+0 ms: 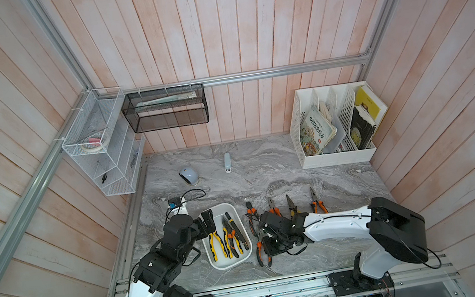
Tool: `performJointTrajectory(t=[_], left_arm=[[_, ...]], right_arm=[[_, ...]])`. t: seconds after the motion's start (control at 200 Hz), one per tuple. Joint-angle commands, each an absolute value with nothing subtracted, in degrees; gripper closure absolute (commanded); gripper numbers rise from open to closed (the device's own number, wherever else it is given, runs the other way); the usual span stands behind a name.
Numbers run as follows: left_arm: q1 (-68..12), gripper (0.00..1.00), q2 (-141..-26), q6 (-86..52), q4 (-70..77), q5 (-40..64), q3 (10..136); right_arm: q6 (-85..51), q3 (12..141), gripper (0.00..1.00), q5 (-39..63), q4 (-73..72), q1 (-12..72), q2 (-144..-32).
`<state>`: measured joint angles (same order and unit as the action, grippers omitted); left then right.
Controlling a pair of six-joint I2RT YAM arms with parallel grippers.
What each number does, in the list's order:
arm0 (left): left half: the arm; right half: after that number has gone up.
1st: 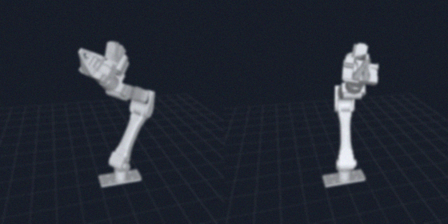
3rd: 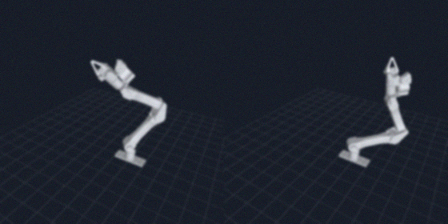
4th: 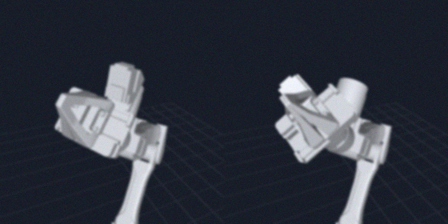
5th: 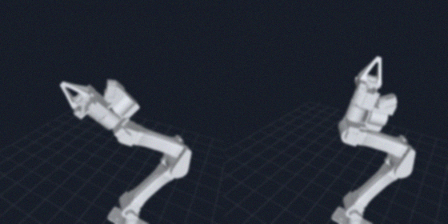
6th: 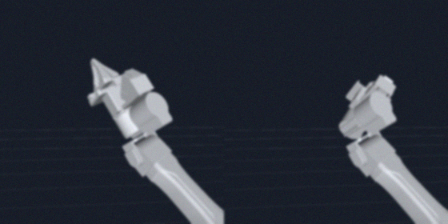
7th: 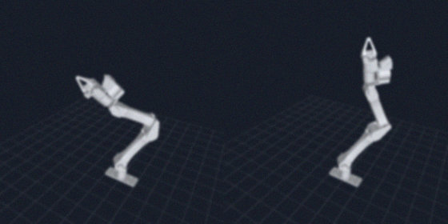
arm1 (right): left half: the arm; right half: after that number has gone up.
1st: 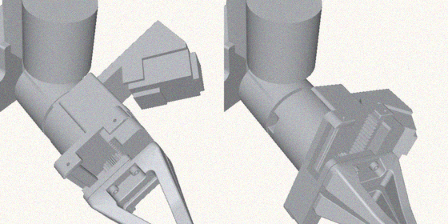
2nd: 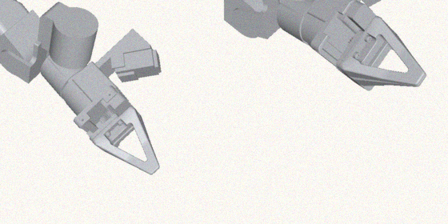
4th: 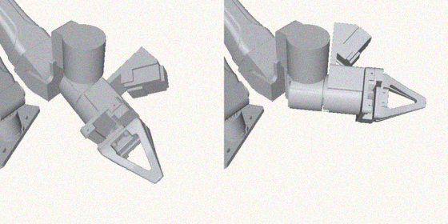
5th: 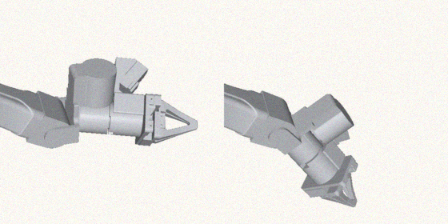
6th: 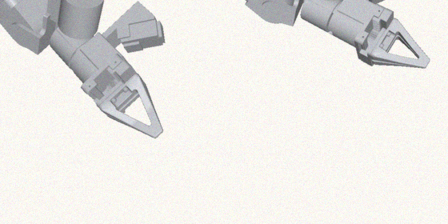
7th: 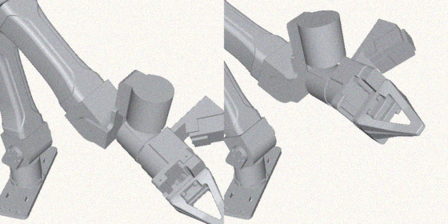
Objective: Take the pliers out of the storage box
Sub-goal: Place the pliers at the center of the board.
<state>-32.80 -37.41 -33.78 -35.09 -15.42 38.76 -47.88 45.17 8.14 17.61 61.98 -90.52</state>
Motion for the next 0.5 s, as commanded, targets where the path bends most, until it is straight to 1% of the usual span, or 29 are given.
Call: performJointTrajectory(t=[0.0, 0.225, 0.495], left_arm=[[-33.2, 0.00, -37.5, -33.1, -34.4, -15.6, 38.6], [-33.2, 0.00, -37.5, -33.0, -34.4, -15.6, 38.6], [-33.2, 0.00, -37.6, -33.0, -34.3, -15.5, 38.6]], right_arm=[[-47.3, 46.0, 1.00, 8.7, 18.7, 61.7, -92.5], [-48.3, 46.1, 1.00, 8.0, 20.1, 61.2, -92.9], [-47.9, 46.7, 1.00, 9.7, 20.2, 60.9, -94.9]])
